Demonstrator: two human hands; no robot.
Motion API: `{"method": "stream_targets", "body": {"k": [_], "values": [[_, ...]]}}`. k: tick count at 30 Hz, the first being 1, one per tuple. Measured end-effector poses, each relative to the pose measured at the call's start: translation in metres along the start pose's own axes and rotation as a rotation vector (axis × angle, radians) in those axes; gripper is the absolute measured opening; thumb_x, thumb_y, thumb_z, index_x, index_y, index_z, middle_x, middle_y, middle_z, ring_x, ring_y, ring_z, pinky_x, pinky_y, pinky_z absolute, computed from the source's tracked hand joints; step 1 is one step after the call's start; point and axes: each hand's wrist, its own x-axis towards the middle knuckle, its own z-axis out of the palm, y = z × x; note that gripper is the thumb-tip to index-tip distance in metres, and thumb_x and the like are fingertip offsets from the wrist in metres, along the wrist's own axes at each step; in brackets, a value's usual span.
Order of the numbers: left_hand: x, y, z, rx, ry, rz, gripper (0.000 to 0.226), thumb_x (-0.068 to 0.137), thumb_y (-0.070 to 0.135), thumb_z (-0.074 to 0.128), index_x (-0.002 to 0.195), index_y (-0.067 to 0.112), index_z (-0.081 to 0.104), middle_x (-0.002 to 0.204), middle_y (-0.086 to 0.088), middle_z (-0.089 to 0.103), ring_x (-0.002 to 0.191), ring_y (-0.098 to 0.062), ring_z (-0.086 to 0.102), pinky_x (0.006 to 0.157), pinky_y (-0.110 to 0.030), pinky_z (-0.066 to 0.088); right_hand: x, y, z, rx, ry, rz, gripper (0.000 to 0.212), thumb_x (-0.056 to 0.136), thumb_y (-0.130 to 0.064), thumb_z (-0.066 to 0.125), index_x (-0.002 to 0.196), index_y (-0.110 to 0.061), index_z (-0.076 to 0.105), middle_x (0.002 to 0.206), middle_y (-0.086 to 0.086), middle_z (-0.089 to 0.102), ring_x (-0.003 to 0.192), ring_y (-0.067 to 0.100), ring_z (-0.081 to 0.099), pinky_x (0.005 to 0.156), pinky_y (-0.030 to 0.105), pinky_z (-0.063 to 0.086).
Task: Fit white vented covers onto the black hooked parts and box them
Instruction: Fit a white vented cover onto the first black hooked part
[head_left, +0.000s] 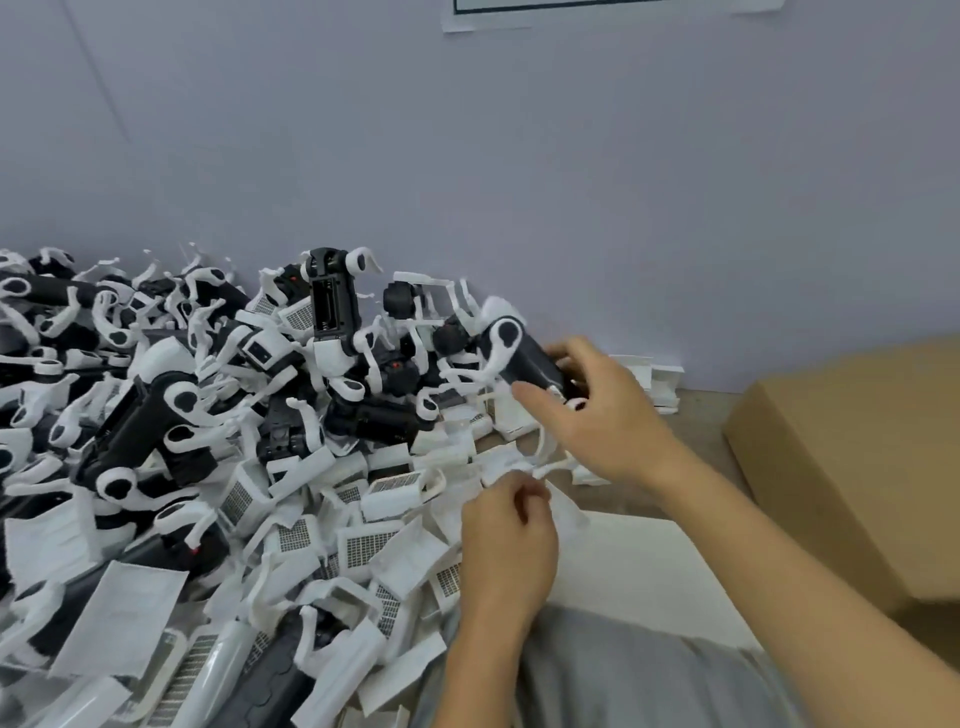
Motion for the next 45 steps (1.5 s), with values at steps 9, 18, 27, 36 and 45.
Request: {"method": "stream_targets", "body": {"k": [9,18,27,36,45], "values": [[-0.009,0.022,0.013,-0.040,-0.130,0.051,0.030,0.089,0.009,0.051,0.068,0.023,0.068,0.071,0.005,0.070,0.073,-0.019,0.067,0.070,-0.037,0.054,-0.101,0.075,-0.024,0.176,0.320,0.439,0.013,0.096,-0.020,0.057,0.100,-0.029,0.049,0.097,0.003,0.061,0.075,0.002,0.056,0.059,0.016,0.044],[-0.011,0.033,0.051,-0.360,-0.242,-0.234,0.021,0.099,0.034,0.059,0.101,0.018,0.074,0.091,0.005,0.078,0.090,-0.005,0.071,0.085,-0.026,0.053,-0.101,0.070,-0.014,-0.144,0.284,0.069,0.069,0.068,-0.032,0.082,0.114,-0.058,0.038,0.111,-0.029,0.039,0.109,-0.008,0.047,0.085,0.001,0.036],[0.001,0.028,0.052,-0.819,-0.173,-0.163,0.028,0.086,0.014,0.072,0.113,0.006,0.070,0.104,-0.010,0.077,0.102,-0.026,0.073,0.084,-0.034,0.055,-0.090,0.074,-0.012,-0.062,0.253,0.129,0.063,0.072,-0.042,0.084,0.125,-0.044,0.051,0.109,-0.023,0.066,0.104,-0.002,0.062,0.085,0.014,0.050],[0.001,0.030,0.052,-0.566,-0.227,0.105,0.013,0.097,0.013,0.062,0.108,0.012,0.069,0.096,-0.001,0.078,0.090,-0.010,0.074,0.073,-0.014,0.053,-0.090,0.067,-0.009,-0.110,0.332,0.253,0.059,0.048,-0.065,0.073,0.099,-0.045,0.051,0.097,-0.033,0.065,0.087,-0.008,0.065,0.072,0.025,0.057],[0.008,0.024,0.042,-0.176,-0.097,0.262,0.003,0.083,0.023,0.068,0.084,0.026,0.068,0.073,0.010,0.069,0.068,-0.010,0.063,0.067,-0.030,0.054,-0.089,0.067,-0.021,0.261,0.159,0.232,0.059,0.087,-0.024,0.071,0.140,-0.030,0.046,0.137,-0.020,0.056,0.128,-0.004,0.050,0.107,0.032,0.046]]}}
